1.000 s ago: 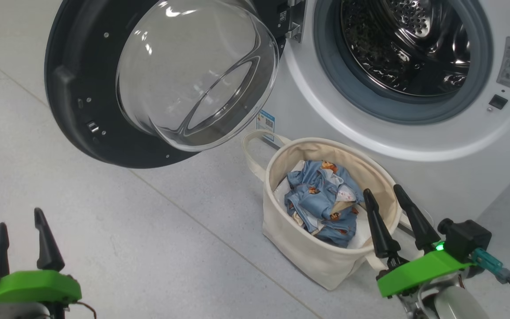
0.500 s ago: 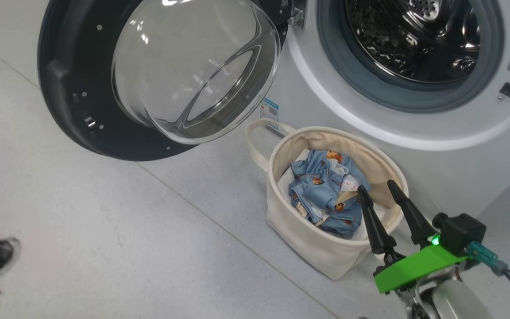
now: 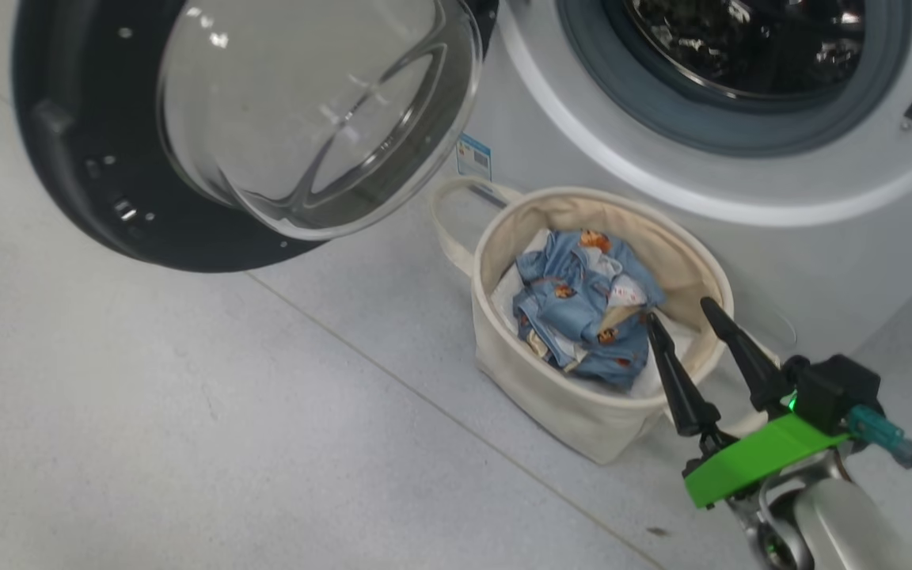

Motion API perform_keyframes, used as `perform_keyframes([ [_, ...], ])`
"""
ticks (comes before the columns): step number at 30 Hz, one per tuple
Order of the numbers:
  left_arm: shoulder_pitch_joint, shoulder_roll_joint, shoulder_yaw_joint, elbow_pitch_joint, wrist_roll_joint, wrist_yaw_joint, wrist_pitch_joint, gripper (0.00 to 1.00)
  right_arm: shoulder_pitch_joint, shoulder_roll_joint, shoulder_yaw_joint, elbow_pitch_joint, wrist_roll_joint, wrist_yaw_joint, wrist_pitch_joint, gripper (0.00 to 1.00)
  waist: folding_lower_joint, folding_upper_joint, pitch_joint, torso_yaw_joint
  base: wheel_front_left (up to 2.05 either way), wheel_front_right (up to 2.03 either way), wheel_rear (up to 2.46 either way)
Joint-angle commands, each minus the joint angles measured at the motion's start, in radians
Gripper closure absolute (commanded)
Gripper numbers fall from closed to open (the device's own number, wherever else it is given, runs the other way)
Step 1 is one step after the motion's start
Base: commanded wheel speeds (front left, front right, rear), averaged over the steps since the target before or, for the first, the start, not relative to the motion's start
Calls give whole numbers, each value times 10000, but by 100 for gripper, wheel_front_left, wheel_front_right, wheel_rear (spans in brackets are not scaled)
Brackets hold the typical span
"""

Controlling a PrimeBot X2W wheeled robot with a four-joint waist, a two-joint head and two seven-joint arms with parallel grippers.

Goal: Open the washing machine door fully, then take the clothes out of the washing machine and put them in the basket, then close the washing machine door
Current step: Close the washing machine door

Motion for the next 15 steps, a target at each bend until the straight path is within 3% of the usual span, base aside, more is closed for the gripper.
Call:
perform_keyframes([
  [1,-685,787,337,35,-126,-160,20,100,-434,-177,107,-516,-105,8,148,0,0,0,290,-181,0,0,0],
  [15,-2868,905,354,2376,92,-1414,-1387,100,-447,-892,-340,-2201,-507,8,1451,0,0,0,1575,-476,0,0,0],
])
